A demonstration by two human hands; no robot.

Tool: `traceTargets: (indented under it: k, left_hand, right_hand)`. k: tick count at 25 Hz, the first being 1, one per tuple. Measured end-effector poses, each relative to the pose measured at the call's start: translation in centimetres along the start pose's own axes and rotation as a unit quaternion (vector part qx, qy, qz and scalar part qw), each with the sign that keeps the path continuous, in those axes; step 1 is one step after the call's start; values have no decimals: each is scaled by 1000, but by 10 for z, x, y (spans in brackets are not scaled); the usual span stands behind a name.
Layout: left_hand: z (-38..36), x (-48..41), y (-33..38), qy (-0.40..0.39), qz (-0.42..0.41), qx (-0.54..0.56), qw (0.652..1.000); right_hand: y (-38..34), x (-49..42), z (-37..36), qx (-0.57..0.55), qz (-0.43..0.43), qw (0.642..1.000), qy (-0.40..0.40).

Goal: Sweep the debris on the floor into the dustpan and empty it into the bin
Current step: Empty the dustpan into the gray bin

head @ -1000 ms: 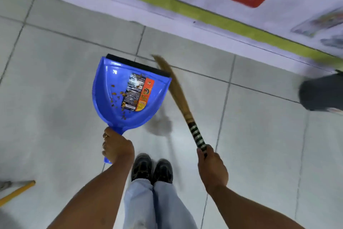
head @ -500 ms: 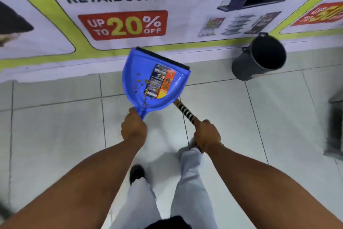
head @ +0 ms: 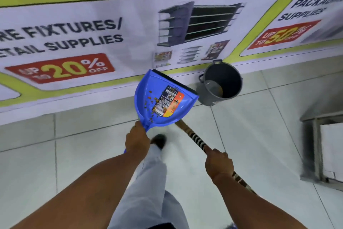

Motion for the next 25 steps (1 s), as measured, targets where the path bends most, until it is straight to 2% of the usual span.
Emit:
traceTargets:
  k: [7,11,17,21,25]
  left_hand:
    - [-44,-75,169,-16,-90,-135,987]
    - [-87,-112,257,-30,-85,-180,980]
    - [-180,-172,350,-18,-76,-272,959]
    - [-229,-208,423,24,-93,-361,928]
    - [-265,-214,472,-8,-147,-502,852]
  right_hand:
    - [95,-107,43,10,-27,1000,-13]
    - [160,-180,48,-1,-22,999,-47]
    - [228,-286,36,36,71,991,-109]
    - [277,-344,42,44,98,990,-90]
    - [295,-376,53,86,124,984,-98]
Point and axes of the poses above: each hand's wrist, its own x-axis away from the middle knuckle, its own z-axis out of the back of the hand, y = z × x, the point moved 6 cm from there along -x, towards the middle knuckle, and after that the axes turned 4 degrees about z, right-handed, at the moved point
